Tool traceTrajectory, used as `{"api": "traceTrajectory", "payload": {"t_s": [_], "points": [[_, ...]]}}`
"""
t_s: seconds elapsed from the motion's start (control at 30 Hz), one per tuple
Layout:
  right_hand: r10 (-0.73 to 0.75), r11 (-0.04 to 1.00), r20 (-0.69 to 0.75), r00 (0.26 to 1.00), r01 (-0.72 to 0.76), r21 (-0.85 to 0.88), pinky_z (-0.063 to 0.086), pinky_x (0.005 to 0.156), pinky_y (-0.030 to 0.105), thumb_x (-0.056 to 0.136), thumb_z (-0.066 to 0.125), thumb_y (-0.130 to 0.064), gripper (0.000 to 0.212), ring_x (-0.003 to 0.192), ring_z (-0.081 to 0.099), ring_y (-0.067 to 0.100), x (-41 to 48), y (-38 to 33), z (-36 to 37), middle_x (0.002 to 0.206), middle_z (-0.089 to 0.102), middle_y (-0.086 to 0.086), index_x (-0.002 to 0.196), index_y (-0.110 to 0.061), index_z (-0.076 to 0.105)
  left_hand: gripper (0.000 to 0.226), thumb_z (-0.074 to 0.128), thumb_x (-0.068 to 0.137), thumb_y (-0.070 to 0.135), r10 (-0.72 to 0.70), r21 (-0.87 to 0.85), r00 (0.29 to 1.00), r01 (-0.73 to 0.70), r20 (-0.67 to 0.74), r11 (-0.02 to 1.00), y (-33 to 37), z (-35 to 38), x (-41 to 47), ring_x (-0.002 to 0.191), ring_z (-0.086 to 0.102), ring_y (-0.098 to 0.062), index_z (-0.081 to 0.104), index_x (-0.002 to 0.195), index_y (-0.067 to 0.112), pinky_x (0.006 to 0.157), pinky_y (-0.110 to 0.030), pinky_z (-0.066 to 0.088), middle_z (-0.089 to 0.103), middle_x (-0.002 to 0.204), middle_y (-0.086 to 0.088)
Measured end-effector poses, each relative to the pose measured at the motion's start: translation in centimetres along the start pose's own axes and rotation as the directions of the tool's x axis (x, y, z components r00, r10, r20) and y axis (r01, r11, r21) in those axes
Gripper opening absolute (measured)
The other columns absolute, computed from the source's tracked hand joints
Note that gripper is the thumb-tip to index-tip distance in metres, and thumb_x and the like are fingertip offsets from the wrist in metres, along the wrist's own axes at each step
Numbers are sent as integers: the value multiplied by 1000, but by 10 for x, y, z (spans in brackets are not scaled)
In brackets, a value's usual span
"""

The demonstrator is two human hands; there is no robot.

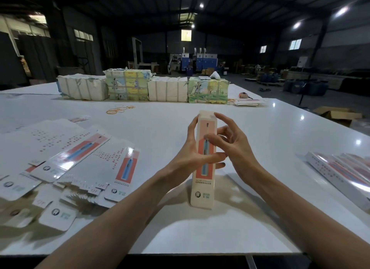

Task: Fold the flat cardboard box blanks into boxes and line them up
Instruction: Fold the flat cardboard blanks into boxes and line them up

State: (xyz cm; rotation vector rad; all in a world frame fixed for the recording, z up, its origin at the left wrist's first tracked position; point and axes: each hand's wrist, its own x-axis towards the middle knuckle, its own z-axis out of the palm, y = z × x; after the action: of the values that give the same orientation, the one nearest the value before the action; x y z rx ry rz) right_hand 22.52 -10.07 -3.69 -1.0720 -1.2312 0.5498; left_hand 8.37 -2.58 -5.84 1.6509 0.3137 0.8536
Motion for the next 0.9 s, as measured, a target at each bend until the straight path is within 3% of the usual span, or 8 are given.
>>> {"api": "traceTrajectory", "payload": {"t_s": [0.1, 0.23, 0.43, 0.6, 0.7, 0.8, 0.9], "points": [[4, 1000, 17, 1000, -4, 0, 63, 69, 30, 92, 79, -30, 53, 99, 76, 20, -1, 1, 3, 104, 65, 12, 140, -42, 58, 105, 91, 75, 22, -18, 7, 997, 19, -71, 1000, 2, 1, -1, 111, 71, -4, 24, 126, 85, 72, -28, 63, 55, 131, 21], [39, 999, 30, 999, -38, -30, 64, 69, 33, 93, 79, -33, 42, 101, 76, 19, 0, -1, 3, 104, 72, -2, 132, -30, 62, 102, 86, 73, 23, -22, 51, 994, 28, -110, 998, -1, 4, -1, 105, 74, -18, 22, 133, 76, 72, -29, 64, 58, 128, 17], [46, 988, 53, 998, -38, -151, 58, 80, 20, 97, 73, -32, 32, 110, 69, 7, 1, 4, 3, 114, 73, -6, 124, -21, 60, 95, 79, 75, 27, -19, 153, 993, 37, -114, 988, 0, 1, -3, 98, 70, 5, 24, 147, 53, 62, -15, 57, 60, 122, 12], [35, 995, 26, 999, -32, -91, 62, 87, 29, 109, 49, -43, 32, 108, 74, 17, 3, 2, 3, 120, 73, -5, 136, -27, 54, 94, 84, 76, 23, -12, 141, 991, 31, -131, 990, 2, 0, -3, 96, 77, -17, 26, 145, 48, 68, -30, 64, 62, 119, -2], [70, 994, -120, 990, -79, -70, 62, 91, 34, 112, 46, -35, 33, 105, 75, 19, 7, 3, -3, 120, 74, -2, 143, -29, 51, 95, 85, 77, 26, -44, 163, 997, 53, -63, 985, 1, 4, -5, 103, 75, -22, 25, 146, 51, 72, -33, 65, 61, 123, -1], [48, 994, -120, 992, -59, -96, 62, 93, 41, 110, 52, -24, 27, 104, 75, 21, 10, 3, -8, 116, 76, 0, 133, -18, 65, 93, 85, 79, 25, -60, 160, 998, 59, -4, 985, 0, 7, -5, 102, 75, -17, 25, 146, 50, 71, -32, 65, 63, 119, -2], [-44, 984, -125, 991, 21, -178, 65, 85, 36, 108, 55, -14, 23, 101, 77, 21, 9, 2, -11, 115, 77, 2, 126, -17, 69, 91, 84, 87, 17, -90, 139, 995, 83, 41, 987, -1, 5, -5, 91, 79, -26, 23, 146, 51, 70, -32, 64, 64, 117, -5]]}}
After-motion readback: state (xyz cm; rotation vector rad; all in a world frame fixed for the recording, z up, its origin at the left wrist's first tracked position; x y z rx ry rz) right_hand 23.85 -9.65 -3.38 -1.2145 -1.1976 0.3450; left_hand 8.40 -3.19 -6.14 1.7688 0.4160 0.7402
